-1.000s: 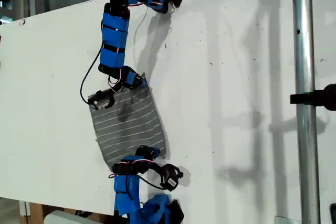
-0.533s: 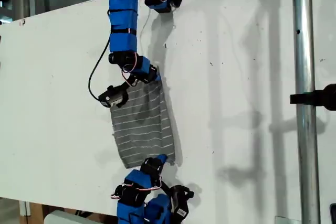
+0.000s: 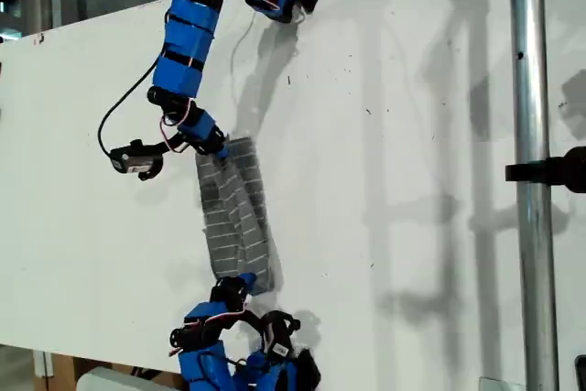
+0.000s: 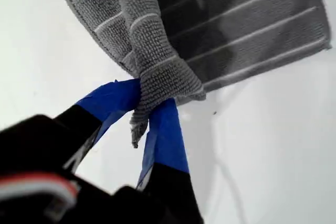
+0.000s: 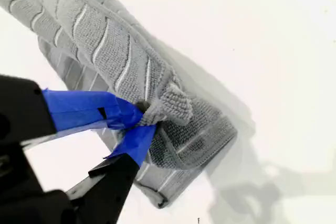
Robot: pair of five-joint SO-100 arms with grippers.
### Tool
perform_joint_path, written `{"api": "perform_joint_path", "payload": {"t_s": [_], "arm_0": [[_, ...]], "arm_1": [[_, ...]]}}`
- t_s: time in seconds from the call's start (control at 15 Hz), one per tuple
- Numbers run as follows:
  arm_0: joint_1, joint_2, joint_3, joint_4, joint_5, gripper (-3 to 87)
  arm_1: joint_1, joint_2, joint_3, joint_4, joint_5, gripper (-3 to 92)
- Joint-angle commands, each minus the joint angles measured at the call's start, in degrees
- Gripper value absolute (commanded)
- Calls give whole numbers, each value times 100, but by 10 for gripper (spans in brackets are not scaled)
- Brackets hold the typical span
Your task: Grasp corners of a towel and fold twice.
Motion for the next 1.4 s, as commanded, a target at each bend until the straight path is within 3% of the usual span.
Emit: {"api": "perform_joint_path", "payload": {"t_s": [0.0,0.13,0.33,0.53,0.8,1.07,1.2,1.33], "arm_0": [[-1345,0,-62,-272,879,-28],[-2065,53,-308,-510,1441,-28],[-2558,431,-334,-1090,1740,-28],[-2329,264,79,-1274,1485,-27],[-2065,141,1143,-1960,984,-24],[-2364,-264,1573,-2470,1072,-7],[-2435,-272,1441,-2197,1072,55],[-2391,246,1213,-1380,765,137]], "arm_1": [[659,-624,-958,-650,-642,-2],[1072,-870,-1239,-1503,-835,-2],[1397,-439,-1230,-2039,-791,-2],[1204,-501,-861,-1881,-747,-2],[861,-1310,-431,-1960,-483,-2],[932,-1995,-510,-2347,-290,27],[967,-1854,-492,-1978,-246,105],[932,-1292,-439,-1266,-229,187]]}}
